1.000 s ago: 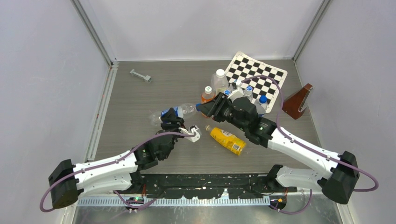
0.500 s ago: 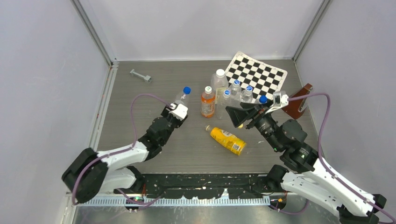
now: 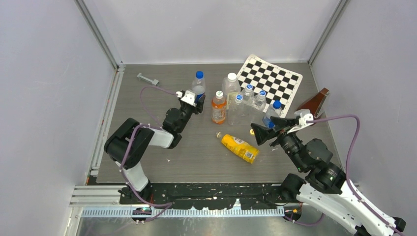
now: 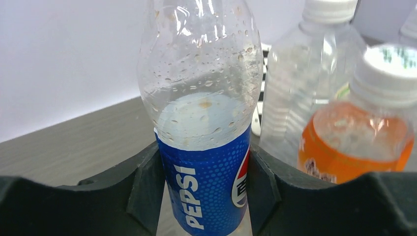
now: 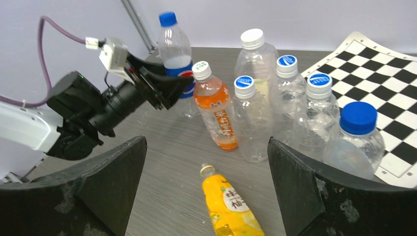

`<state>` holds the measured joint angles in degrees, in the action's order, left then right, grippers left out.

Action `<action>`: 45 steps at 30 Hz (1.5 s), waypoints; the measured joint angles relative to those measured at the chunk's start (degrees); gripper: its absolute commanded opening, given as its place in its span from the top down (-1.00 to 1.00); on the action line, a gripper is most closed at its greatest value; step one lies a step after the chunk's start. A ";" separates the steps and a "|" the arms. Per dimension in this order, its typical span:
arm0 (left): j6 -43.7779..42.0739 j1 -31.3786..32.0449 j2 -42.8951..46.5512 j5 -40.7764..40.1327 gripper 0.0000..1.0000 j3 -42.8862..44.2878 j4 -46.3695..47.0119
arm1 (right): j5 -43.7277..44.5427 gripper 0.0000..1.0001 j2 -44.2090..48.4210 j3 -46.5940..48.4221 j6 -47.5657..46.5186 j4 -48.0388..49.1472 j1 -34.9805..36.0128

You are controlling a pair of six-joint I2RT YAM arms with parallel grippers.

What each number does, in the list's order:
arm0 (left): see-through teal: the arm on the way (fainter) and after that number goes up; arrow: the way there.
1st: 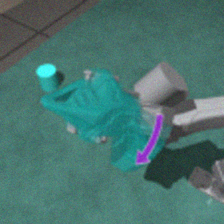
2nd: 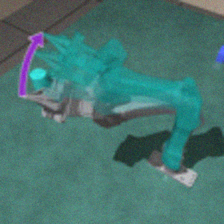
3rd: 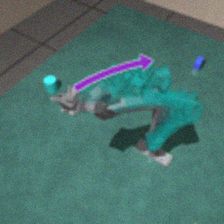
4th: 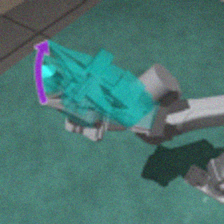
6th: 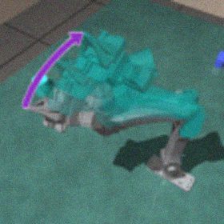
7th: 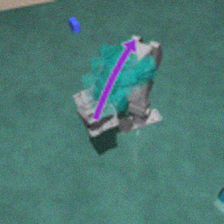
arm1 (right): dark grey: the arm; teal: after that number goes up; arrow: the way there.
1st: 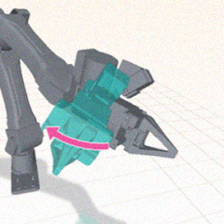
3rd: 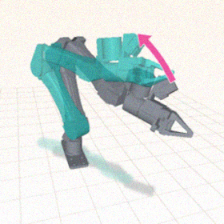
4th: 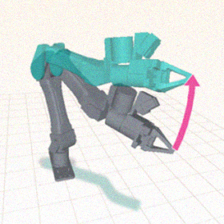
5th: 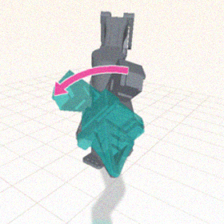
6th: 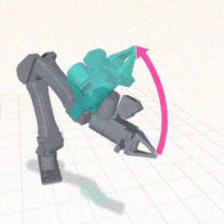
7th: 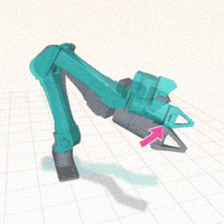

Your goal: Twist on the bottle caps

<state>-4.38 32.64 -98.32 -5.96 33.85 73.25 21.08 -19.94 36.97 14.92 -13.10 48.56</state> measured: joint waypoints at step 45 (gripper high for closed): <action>5.90 -1.99 0.33 -3.61 -0.38 -8.22 2.69 | -1.36 -1.00 -0.74 1.84 -5.62 -8.04 -0.04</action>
<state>1.52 30.65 -98.00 -9.56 25.63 75.94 19.73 -20.69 38.81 9.30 -21.15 48.51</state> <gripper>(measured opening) 0.643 0.997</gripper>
